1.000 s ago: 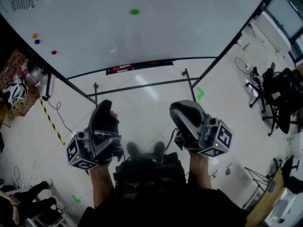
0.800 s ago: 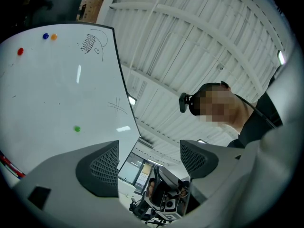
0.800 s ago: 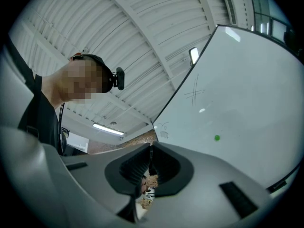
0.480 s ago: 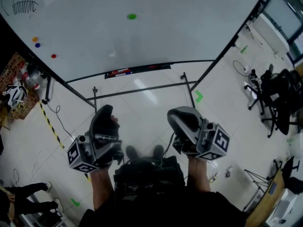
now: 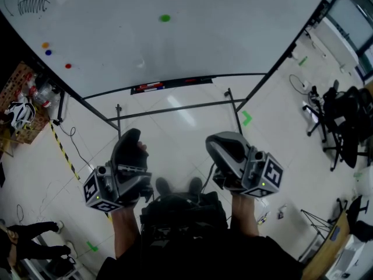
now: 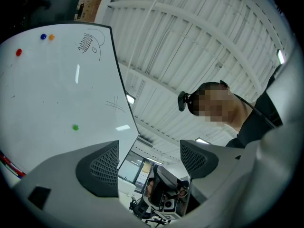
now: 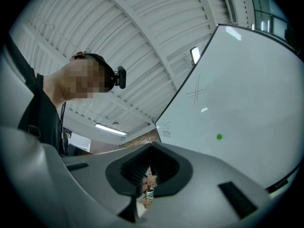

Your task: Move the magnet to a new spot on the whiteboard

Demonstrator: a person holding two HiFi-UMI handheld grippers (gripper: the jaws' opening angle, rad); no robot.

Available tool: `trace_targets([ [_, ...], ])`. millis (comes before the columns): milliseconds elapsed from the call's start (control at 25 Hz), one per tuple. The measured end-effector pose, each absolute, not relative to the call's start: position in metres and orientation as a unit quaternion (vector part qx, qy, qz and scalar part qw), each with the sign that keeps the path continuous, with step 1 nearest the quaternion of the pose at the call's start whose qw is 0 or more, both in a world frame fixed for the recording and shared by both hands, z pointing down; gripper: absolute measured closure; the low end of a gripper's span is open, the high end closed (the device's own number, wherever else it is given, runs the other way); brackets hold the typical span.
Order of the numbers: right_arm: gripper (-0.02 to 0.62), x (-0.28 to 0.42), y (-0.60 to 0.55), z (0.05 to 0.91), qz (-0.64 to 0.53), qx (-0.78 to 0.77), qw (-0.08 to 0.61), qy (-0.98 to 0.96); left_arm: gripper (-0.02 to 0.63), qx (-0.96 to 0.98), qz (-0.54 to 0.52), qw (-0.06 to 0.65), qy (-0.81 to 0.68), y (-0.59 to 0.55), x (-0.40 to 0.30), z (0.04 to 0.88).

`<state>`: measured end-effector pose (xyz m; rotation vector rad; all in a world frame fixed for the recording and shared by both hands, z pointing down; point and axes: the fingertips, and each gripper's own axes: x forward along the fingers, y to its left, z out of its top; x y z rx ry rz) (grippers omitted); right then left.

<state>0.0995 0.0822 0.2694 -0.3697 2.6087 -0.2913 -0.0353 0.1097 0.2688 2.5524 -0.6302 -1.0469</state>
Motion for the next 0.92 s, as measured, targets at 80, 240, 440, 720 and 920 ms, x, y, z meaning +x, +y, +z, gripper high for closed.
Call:
trace_targets([
  [80,0.575,0.0995,0.0823,0.2695,-0.107,-0.135,0.242,0.955,0.207,0.892,-0.363,0.152,-0.223,0.1084,-0.0345,0.2676],
  [240,0.575,0.0973,0.0825,0.2675,-0.104,-0.134,0.242,0.955,0.207,0.893,-0.362,0.161,-0.214,0.109,-0.0335,0.2664],
  [440,0.575,0.0965,0.0863,0.2655,-0.102,-0.13,0.242,0.956,0.207,0.893,-0.362,0.156,-0.215,0.1107,-0.0312,0.266],
  [720,0.575,0.0939,0.0856,0.2661,-0.102,-0.127,0.241,0.957,0.207,0.893,-0.361,0.162,-0.214,0.1105,-0.0317,0.2677],
  [920,0.575,0.093,0.0839,0.2698,-0.113,-0.126,0.237,0.957,0.207,0.894,-0.359,0.159,-0.215,0.1085,-0.035,0.2697],
])
